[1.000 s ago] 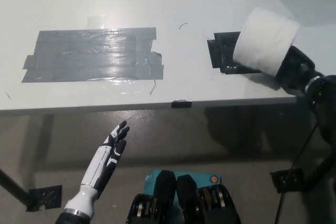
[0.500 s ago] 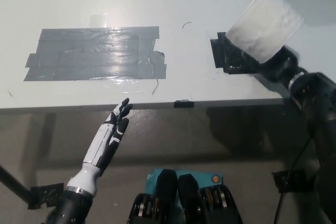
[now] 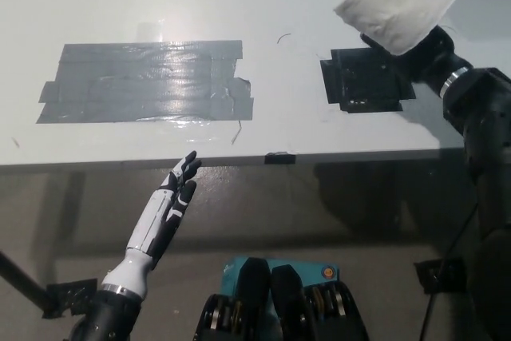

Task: A toilet paper roll is kept on the black spot on the desk infront of the robot and the robot inserts its right thumb into the hole in the centre to grab the roll. Then it passes the roll to a person.

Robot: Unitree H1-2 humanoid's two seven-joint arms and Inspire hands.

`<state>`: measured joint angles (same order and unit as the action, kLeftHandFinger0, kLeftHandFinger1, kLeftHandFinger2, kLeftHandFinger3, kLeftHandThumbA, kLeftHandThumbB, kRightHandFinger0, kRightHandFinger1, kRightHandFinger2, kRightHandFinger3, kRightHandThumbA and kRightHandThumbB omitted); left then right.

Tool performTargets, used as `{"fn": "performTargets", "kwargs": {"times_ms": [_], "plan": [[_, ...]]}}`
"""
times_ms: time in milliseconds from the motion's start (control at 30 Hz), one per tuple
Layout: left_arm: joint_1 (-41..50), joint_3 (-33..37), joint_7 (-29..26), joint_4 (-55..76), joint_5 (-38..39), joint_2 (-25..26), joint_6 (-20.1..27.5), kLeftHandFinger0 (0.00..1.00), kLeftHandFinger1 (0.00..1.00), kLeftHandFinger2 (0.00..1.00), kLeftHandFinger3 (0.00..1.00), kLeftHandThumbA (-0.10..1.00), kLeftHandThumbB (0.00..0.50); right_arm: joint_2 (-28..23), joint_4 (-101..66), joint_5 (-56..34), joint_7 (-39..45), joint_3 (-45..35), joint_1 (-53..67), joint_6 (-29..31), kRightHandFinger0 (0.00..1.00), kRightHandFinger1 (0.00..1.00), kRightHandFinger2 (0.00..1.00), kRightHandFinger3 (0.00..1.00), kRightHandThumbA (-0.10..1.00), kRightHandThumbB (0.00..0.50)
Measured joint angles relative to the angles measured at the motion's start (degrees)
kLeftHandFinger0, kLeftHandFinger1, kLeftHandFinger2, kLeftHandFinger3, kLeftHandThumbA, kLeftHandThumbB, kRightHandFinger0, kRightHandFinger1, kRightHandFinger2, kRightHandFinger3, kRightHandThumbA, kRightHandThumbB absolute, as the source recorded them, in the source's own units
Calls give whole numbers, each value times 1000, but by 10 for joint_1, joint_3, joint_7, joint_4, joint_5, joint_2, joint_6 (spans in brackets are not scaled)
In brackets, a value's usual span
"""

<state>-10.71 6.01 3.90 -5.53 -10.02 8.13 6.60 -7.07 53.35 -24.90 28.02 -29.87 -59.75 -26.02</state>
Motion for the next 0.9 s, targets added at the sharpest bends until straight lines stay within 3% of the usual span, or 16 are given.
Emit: {"fn": "performTargets", "kwargs": {"times_ms": [200,400,733,900], "plan": [[0,0,0,-3,0,0,0,1000,1000,1000,1000,1000,91,0,-26,-11,-1,30,9,-6,0,398,804,1000,-100,97],[0,1,0,-3,-1,0,0,1000,1000,1000,1000,1000,82,0,-28,-18,-1,48,17,-7,0,392,779,1000,-100,108],[1,1,0,-3,-2,0,-3,1000,1000,1000,1000,1000,71,0,-34,-18,-4,63,21,-7,0,410,820,1000,-100,131],[1,2,0,-3,-3,0,-4,1000,1000,1000,1000,1000,78,2,-33,-19,-5,63,21,-7,0,426,835,1000,-100,113]]}}
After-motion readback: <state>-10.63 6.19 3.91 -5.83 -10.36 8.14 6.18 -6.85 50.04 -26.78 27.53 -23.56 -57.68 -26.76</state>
